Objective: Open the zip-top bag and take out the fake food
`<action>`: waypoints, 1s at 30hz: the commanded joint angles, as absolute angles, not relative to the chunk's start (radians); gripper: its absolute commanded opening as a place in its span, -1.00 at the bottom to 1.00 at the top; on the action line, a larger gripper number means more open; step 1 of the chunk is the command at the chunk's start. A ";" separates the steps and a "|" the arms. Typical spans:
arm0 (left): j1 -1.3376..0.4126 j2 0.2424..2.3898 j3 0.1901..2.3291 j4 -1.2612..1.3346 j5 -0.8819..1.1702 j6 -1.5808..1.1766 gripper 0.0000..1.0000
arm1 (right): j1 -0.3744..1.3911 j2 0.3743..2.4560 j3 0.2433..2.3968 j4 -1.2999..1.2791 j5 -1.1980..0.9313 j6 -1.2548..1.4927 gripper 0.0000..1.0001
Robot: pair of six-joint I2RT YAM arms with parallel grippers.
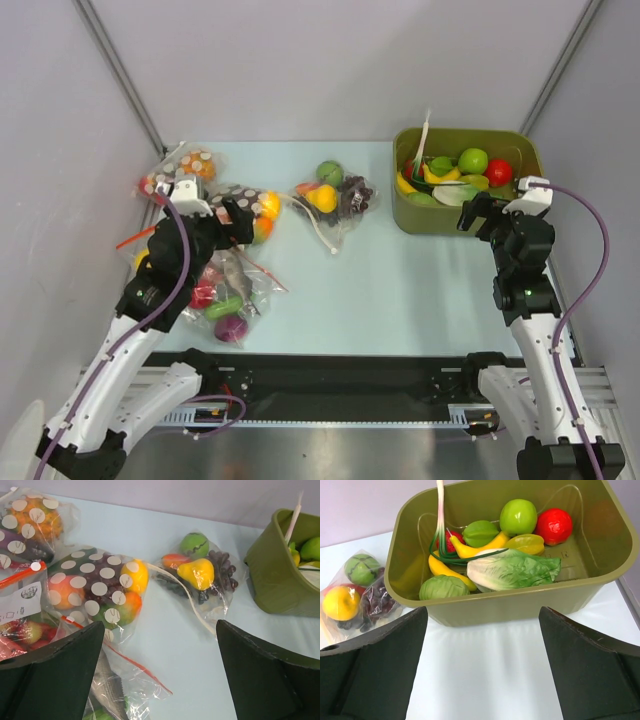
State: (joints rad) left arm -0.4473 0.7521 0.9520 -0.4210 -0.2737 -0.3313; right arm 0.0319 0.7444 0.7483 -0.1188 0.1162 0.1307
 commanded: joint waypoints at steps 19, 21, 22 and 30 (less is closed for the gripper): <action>-0.537 1.187 0.894 -0.588 -0.406 -0.475 1.00 | 0.015 0.784 0.785 -0.100 0.035 0.126 0.99; -0.537 1.192 0.878 -0.592 -0.432 -0.489 1.00 | 0.015 0.785 0.784 -0.097 0.028 0.127 1.00; -0.537 1.201 0.873 -0.597 -0.436 -0.495 1.00 | 0.014 0.785 0.781 -0.095 0.025 0.129 0.99; -0.549 1.285 0.856 -0.604 -0.497 -0.520 1.00 | 0.012 0.775 0.784 -0.101 0.011 0.129 1.00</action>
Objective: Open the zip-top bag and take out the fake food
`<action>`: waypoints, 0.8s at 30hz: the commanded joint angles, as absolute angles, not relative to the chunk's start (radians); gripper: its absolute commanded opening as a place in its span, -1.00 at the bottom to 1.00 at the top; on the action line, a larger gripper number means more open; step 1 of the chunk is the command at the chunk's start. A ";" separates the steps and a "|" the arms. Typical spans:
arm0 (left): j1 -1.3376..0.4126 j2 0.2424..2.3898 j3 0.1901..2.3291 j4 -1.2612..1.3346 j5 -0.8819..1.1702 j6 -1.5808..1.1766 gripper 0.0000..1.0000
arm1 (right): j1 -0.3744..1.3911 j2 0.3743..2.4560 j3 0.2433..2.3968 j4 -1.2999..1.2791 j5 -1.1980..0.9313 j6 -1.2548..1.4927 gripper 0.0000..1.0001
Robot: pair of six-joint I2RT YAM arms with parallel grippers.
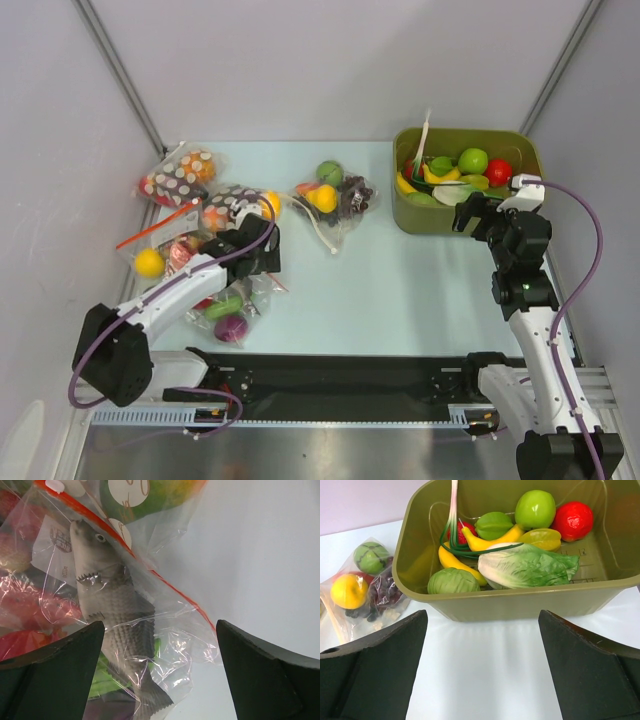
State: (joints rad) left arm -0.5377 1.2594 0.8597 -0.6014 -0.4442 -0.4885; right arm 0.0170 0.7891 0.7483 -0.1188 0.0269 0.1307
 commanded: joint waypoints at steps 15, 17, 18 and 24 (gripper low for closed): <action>-0.575 1.474 0.884 -0.589 -0.532 -0.503 1.00 | 0.009 0.749 0.793 -0.114 -0.029 0.126 1.00; -0.577 1.476 0.881 -0.595 -0.529 -0.500 0.97 | 0.009 0.749 0.793 -0.112 -0.031 0.126 0.99; -0.577 1.474 0.876 -0.592 -0.522 -0.500 0.94 | 0.009 0.749 0.793 -0.112 -0.032 0.126 0.99; -0.581 1.491 0.865 -0.586 -0.505 -0.486 0.71 | 0.008 0.746 0.796 -0.118 -0.037 0.121 1.00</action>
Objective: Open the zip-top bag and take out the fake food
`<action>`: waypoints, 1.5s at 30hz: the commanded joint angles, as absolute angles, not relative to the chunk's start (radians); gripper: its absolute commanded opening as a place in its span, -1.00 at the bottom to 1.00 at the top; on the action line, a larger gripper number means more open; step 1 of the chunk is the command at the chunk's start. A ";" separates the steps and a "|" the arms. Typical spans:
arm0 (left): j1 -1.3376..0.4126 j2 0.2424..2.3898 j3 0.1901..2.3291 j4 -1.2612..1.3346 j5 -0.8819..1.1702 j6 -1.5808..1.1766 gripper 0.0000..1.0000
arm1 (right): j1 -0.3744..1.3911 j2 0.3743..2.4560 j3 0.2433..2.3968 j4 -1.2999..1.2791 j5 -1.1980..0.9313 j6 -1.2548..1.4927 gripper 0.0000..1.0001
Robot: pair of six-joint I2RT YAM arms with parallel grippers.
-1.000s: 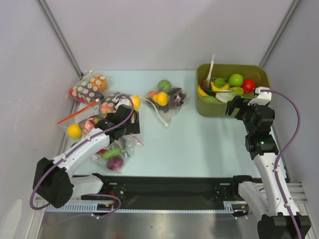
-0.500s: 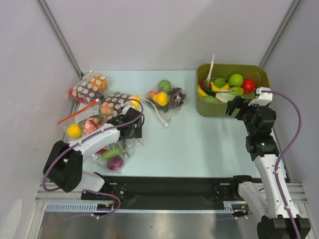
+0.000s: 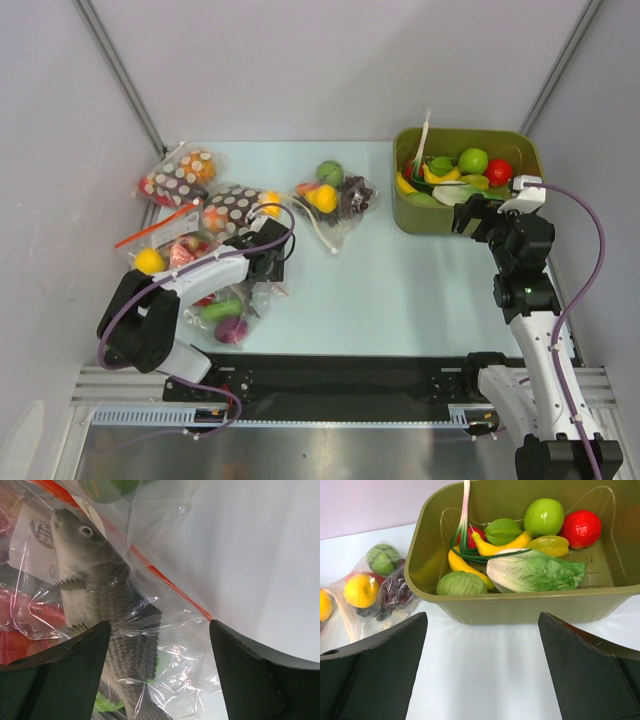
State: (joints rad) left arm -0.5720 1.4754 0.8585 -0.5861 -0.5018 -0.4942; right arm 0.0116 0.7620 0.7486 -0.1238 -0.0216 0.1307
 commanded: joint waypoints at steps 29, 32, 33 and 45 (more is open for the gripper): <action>-0.675 1.218 0.807 -0.477 -0.209 -0.439 -0.99 | 0.009 0.772 0.793 -0.115 -0.077 0.117 0.99; -0.676 1.161 0.799 -0.459 -0.143 -0.442 -0.99 | 0.008 0.784 0.795 -0.103 -0.196 0.107 1.00; -0.676 1.148 0.795 -0.477 -0.156 -0.458 -1.00 | 0.020 0.788 0.793 -0.082 -0.243 0.115 0.99; -0.670 1.037 0.834 -0.600 -0.463 -0.538 -0.31 | 0.822 1.204 0.805 0.153 -0.262 0.161 0.98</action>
